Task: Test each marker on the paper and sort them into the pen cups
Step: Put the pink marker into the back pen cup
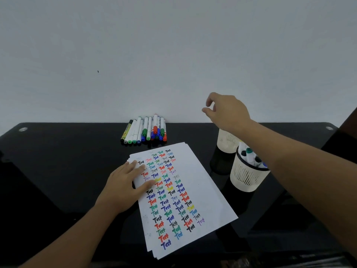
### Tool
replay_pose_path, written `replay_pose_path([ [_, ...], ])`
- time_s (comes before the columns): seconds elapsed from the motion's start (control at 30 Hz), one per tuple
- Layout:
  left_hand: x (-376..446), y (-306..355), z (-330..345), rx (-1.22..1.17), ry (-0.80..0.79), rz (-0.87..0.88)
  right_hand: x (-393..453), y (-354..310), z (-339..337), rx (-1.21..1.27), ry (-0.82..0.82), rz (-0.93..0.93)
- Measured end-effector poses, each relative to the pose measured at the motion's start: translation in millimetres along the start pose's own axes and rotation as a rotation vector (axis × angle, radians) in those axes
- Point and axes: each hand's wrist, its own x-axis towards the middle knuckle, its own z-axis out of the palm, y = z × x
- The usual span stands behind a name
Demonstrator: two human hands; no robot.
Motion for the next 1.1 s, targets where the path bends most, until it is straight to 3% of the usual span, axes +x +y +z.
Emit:
replay_pose_path([
  [0.1, 0, 0, 0, -0.011, -0.001, -0.008, 2, -28, 13, 0.015, -0.134, -0.121],
  [0.23, 0, 0, -1, -0.021, -0.011, -0.009, 2, -53, 53, -0.017, -0.442, -0.197],
  [0.33, -1, -1, -2, -0.021, -0.010, -0.008, 1, -59, 90, -0.017, -0.523, -0.205],
  [0.57, 1, -1, -2, -0.022, -0.009, 0.001, 9, -57, 152, -0.032, -0.480, -0.189],
  [0.9, 2, -3, 0, -0.011, -0.019, -0.005, 16, -51, 174, -0.151, -0.435, -0.237],
  [1.1, 2, -2, -1, -0.017, -0.023, -0.013, 15, -42, 178, 0.005, -0.273, -0.217],
])
